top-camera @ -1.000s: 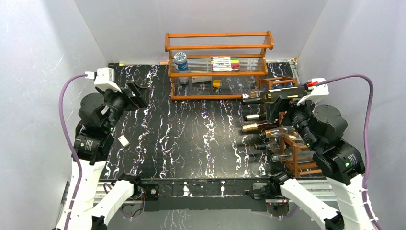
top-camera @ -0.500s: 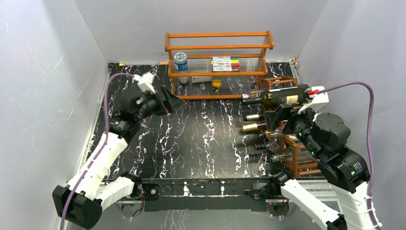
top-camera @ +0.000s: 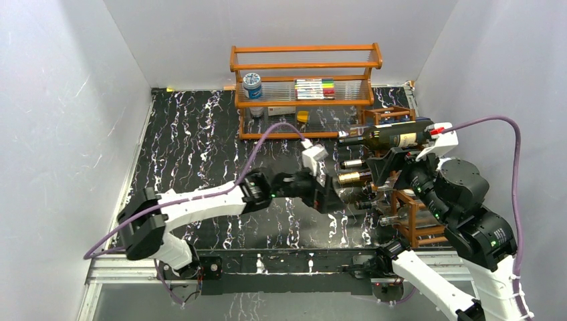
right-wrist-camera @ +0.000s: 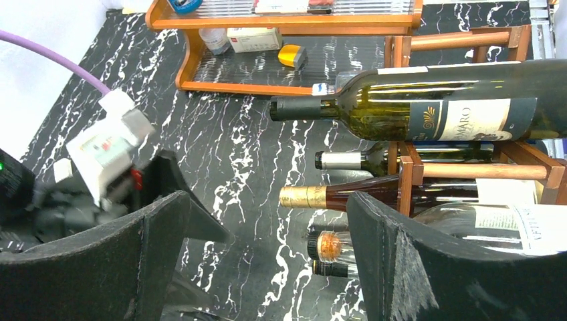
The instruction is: Take the wine bottle off the wine rack
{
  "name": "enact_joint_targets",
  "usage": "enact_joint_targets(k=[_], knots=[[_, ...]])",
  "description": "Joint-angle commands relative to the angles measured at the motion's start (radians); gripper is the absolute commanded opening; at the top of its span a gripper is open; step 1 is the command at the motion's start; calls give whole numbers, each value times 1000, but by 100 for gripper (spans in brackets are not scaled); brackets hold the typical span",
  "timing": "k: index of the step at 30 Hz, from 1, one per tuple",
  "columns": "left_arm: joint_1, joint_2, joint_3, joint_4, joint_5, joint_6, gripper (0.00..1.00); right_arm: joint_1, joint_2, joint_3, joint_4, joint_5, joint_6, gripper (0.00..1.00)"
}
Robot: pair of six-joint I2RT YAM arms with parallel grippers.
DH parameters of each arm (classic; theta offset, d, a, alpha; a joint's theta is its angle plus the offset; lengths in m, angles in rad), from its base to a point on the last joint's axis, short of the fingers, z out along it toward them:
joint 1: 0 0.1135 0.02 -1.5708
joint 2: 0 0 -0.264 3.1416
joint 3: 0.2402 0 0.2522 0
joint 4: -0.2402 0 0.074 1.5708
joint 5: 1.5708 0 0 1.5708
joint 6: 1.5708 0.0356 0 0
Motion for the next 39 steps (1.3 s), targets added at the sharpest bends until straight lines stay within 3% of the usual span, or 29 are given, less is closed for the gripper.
enact_joint_targets(k=[1, 14, 27, 35, 39], knots=[[-86, 80, 128, 111, -78, 119, 98, 6, -27, 52, 36, -7, 16, 98], [-94, 327, 354, 67, -142, 105, 98, 5, -58, 45, 33, -10, 13, 98], [-94, 495, 533, 53, -73, 66, 98, 6, -83, 53, 39, -22, 8, 98], [-97, 564, 602, 79, -28, 46, 89, 5, -101, 71, 17, -11, -13, 98], [-98, 608, 662, 77, 2, 29, 74, 5, -107, 73, 15, -11, -18, 98]])
